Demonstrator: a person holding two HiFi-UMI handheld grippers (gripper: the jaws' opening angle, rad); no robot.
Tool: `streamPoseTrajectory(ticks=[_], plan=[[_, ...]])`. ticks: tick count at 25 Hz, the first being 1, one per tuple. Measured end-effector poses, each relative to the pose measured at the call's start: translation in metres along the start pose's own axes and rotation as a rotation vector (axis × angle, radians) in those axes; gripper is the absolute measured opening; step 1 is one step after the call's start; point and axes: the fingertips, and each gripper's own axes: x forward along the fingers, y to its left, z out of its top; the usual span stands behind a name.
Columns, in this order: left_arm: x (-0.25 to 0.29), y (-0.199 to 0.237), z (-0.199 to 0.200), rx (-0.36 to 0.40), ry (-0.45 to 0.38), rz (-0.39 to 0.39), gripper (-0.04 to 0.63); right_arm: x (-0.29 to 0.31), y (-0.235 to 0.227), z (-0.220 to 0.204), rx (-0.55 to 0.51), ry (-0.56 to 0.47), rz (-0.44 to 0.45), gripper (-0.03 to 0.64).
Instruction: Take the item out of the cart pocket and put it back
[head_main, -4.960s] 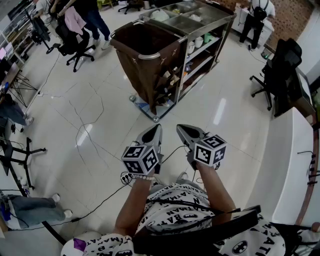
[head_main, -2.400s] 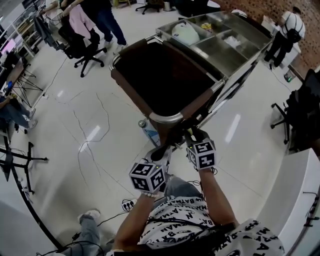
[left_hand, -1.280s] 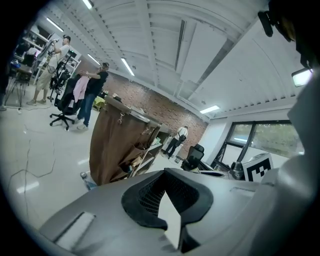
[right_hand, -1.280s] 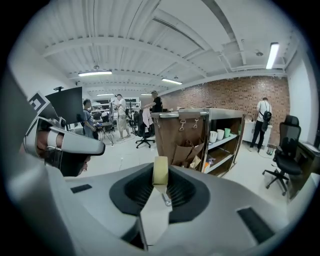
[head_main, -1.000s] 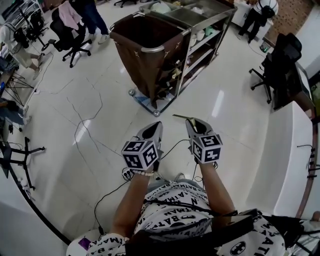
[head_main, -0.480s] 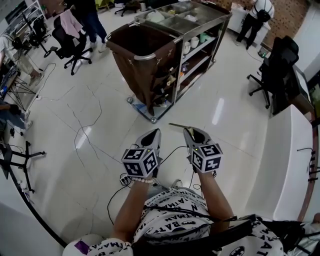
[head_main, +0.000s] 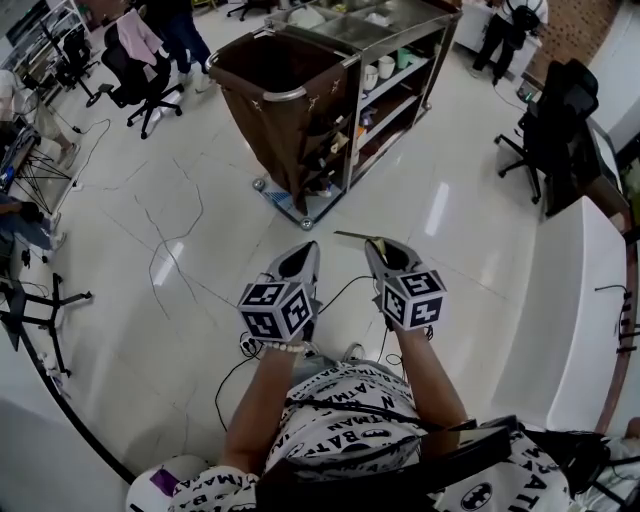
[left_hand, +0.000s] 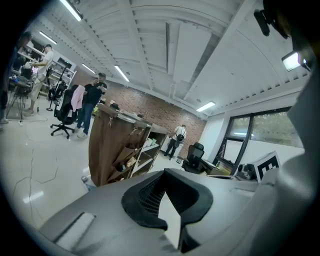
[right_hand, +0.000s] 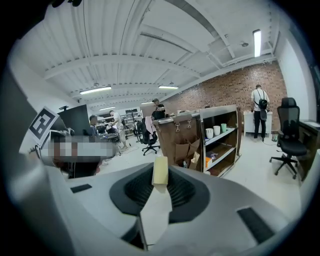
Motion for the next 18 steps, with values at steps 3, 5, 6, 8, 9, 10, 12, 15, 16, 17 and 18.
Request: streamPoseTrajectory(ticks=[3,5,6,8,9,10,12,15,16,17,18], plan=[[-0.0025,-0.0034,0.0006,0.013,-0.007,-0.009,0.000,-0.0021,0.0016,0.0010,-0.005,-0.006,0.001,0.078],[-0.0042,-0.0052,0.0020,0.027,-0.014,-0.012,0.000,-0.0029,0.0033,0.0028,-0.012,-0.010,0.003,0.077],[-0.0050,-0.0061,0.0029,0.036,-0.017,-0.013,0.000,-0.0032,0.0041,0.0038,-0.014,-0.011,0.004,0.077],[-0.0056,-0.0074,0.0032,0.051,-0.017,-0.015,0.000,-0.0038,0.0046,0.0050,-0.018,-0.012,0.005,0.078],[-0.0056,-0.0075,0.0026,0.053,-0.014,-0.015,0.000,-0.0039,0.0044,0.0054,-0.019,-0.013,0.005,0.077],[-0.0054,-0.0071,0.0015,0.048,-0.011,-0.014,0.000,-0.0041,0.0042,0.0056,-0.019,-0.014,0.005,0.077],[-0.0058,-0.0059,-0.0005,0.019,-0.008,-0.013,0.000,-0.0048,0.0038,0.0061,-0.019,-0.015,0.006,0.078],[-0.0089,-0.0044,0.0012,-0.029,-0.025,-0.013,0.000,-0.0062,0.0043,0.0076,-0.018,-0.016,0.006,0.077],[-0.0096,-0.0041,0.0022,-0.033,-0.028,-0.013,0.000,-0.0064,0.0042,0.0079,-0.016,-0.016,0.005,0.077],[-0.0100,-0.0038,0.0028,-0.034,-0.030,-0.012,0.000,-0.0065,0.0038,0.0079,-0.015,-0.016,0.003,0.077],[-0.0101,-0.0033,0.0031,-0.033,-0.031,-0.011,0.000,-0.0063,0.0032,0.0076,-0.013,-0.016,0.002,0.077]])
